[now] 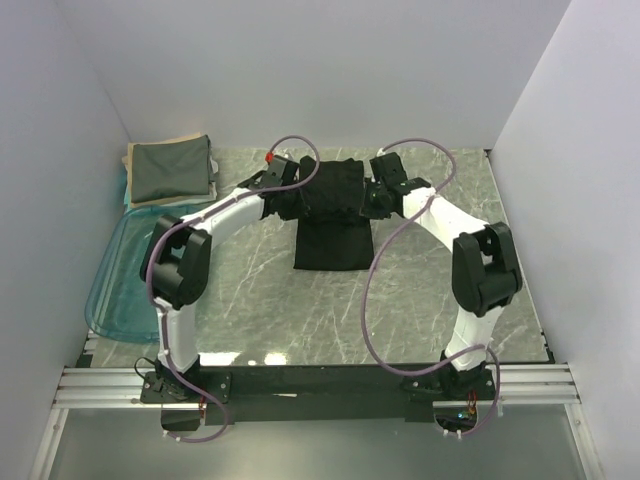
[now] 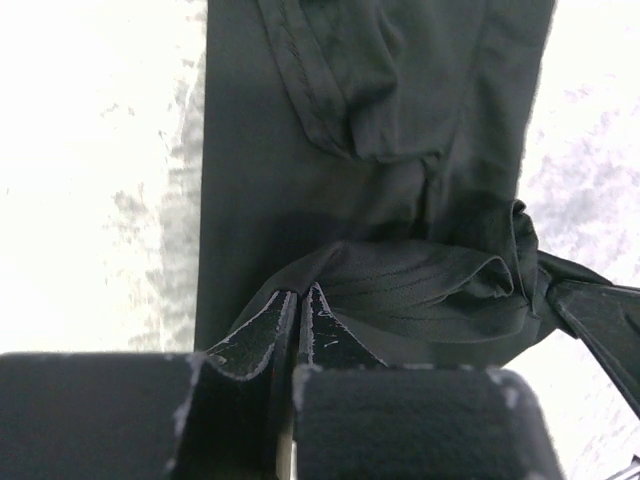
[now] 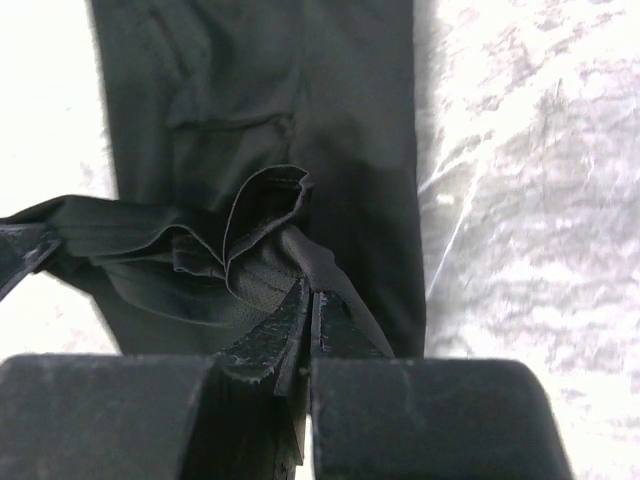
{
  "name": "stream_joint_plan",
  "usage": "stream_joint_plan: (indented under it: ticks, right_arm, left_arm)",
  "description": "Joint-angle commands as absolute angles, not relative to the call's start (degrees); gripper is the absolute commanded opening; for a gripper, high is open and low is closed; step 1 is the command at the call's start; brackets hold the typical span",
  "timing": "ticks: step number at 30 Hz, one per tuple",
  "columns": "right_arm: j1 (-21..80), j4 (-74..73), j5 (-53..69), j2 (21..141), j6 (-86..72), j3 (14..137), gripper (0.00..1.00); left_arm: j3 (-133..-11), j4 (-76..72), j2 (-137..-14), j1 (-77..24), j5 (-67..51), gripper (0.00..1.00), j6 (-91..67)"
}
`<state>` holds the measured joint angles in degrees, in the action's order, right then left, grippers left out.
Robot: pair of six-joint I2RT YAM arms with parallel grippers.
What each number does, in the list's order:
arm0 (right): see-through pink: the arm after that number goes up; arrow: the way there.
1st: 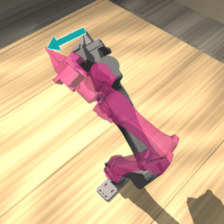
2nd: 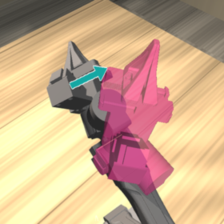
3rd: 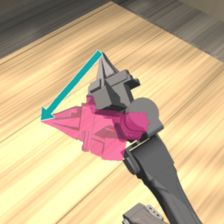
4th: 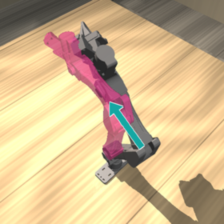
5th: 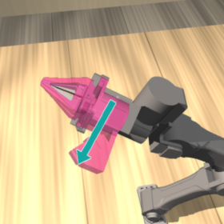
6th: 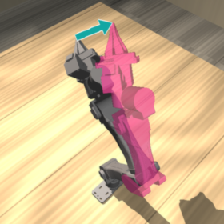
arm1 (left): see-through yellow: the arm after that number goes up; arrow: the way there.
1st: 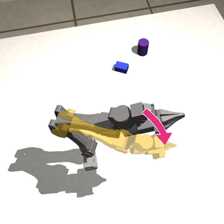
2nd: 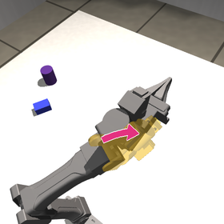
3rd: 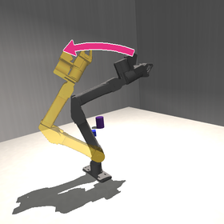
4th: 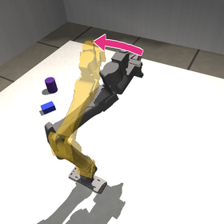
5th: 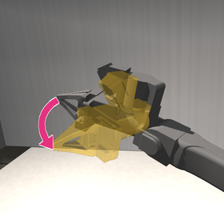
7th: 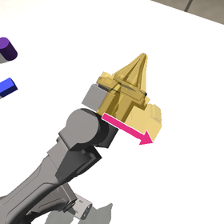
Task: Fold and stack the t-shirts
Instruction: Fold the tshirt
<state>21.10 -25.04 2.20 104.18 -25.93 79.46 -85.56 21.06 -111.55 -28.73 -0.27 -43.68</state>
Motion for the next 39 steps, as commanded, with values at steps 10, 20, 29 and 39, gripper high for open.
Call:
stream_joint_plan:
  ticks: [10, 20, 29, 39]
  right_arm:
    - [18.7, -25.0, 3.1, 111.3, -22.9, 88.5, 0.54]
    - [18.9, -20.3, 8.2, 100.0, -23.1, 77.1, 0.79]
    - [20.8, -13.4, 17.7, 99.7, -20.8, 68.8, 0.81]
    - [20.7, -15.1, 8.9, 117.3, -19.4, 88.6, 0.82]
  left_arm:
    - [-92.5, 22.7, -115.1, -26.6, -3.1, 0.88, -42.1]
    - [-77.3, 19.8, -101.1, -26.7, -3.2, 0.99, -43.1]
    - [-56.9, 17.1, -83.7, -27.6, -3.3, 0.99, -46.0]
    - [-49.1, 16.6, -76.9, -27.9, -2.4, 0.99, -48.4]
